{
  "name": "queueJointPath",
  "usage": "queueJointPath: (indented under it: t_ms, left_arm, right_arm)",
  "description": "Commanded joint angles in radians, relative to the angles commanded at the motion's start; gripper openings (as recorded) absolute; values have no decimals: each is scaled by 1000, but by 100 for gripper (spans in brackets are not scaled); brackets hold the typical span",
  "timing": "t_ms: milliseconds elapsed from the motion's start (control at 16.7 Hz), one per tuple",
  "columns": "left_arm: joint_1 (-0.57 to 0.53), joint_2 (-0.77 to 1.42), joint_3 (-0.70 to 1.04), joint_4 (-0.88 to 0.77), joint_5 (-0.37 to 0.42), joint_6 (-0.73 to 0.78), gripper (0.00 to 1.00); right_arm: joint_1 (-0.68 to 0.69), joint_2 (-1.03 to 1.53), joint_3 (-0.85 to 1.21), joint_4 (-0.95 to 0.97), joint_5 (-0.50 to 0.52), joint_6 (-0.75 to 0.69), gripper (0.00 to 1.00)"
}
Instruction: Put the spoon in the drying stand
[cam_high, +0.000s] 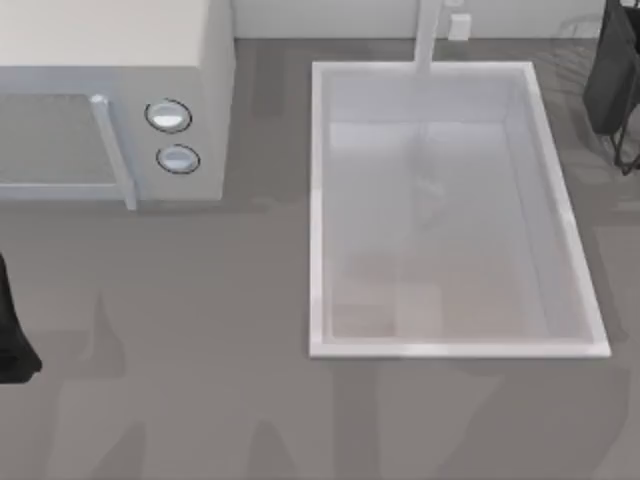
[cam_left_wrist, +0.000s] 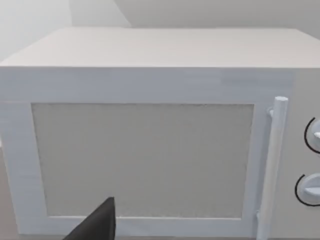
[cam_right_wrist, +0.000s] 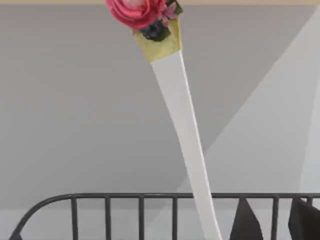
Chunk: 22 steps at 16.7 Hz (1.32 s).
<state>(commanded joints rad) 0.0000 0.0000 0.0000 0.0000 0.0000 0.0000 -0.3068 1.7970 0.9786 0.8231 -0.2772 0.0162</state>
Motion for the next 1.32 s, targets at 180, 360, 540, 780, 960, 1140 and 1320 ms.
queueJointPath:
  t_ms: [180, 360, 540, 780, 960, 1140, 1320]
  left_arm:
    - [0, 0, 0, 0, 0, 0, 100]
    - [0, 0, 0, 0, 0, 0, 100]
    - [0, 0, 0, 0, 0, 0, 100]
    - [0, 0, 0, 0, 0, 0, 100]
    - [0, 0, 0, 0, 0, 0, 100]
    - [0, 0, 0, 0, 0, 0, 100]
    - [0, 0, 0, 0, 0, 0, 100]
  right_arm:
    - [0, 0, 0, 0, 0, 0, 0]
    - [0, 0, 0, 0, 0, 0, 15]
    - [0, 0, 0, 0, 0, 0, 38]
    - [0, 0, 0, 0, 0, 0, 68]
    - [0, 0, 0, 0, 0, 0, 90]
    - [0, 0, 0, 0, 0, 0, 100]
    - [0, 0, 0, 0, 0, 0, 100]
